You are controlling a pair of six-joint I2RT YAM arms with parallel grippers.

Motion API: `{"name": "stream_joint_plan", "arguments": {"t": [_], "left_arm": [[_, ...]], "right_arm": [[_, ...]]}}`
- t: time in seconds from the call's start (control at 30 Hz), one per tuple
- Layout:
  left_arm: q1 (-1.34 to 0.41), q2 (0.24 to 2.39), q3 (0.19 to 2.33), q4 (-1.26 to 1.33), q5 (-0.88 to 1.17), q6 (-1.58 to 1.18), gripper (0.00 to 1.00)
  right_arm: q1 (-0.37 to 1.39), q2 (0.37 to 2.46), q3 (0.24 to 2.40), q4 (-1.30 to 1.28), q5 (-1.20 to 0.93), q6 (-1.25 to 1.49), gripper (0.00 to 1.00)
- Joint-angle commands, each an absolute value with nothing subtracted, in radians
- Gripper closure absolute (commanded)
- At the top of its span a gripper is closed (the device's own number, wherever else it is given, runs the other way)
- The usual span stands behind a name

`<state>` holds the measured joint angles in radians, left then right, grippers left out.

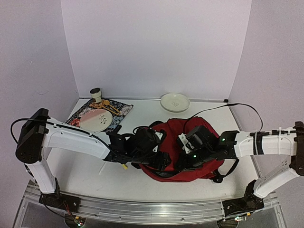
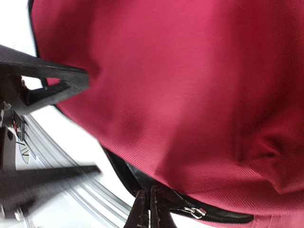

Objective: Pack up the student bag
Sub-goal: Adjust the student bag at the center of the board.

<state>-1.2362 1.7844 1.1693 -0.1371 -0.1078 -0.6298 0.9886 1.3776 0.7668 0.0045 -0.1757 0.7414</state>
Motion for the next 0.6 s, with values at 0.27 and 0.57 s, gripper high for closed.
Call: {"name": "stream_joint_plan", "arguments": {"t": [0.27, 0.57], "left_arm": [[-1.235, 1.637, 1.053, -0.075, -0.179, -0.706, 0.34], [-1.236, 1.595, 0.992, -0.046, -0.165, -0.73, 0.34]], "right_arm": [[1.025, 1.53, 0.976, 0.084, -0.211, 0.684, 0.94], [1.024, 1.462, 0.95, 0.004, -0.067, 0.647, 0.63]]}}
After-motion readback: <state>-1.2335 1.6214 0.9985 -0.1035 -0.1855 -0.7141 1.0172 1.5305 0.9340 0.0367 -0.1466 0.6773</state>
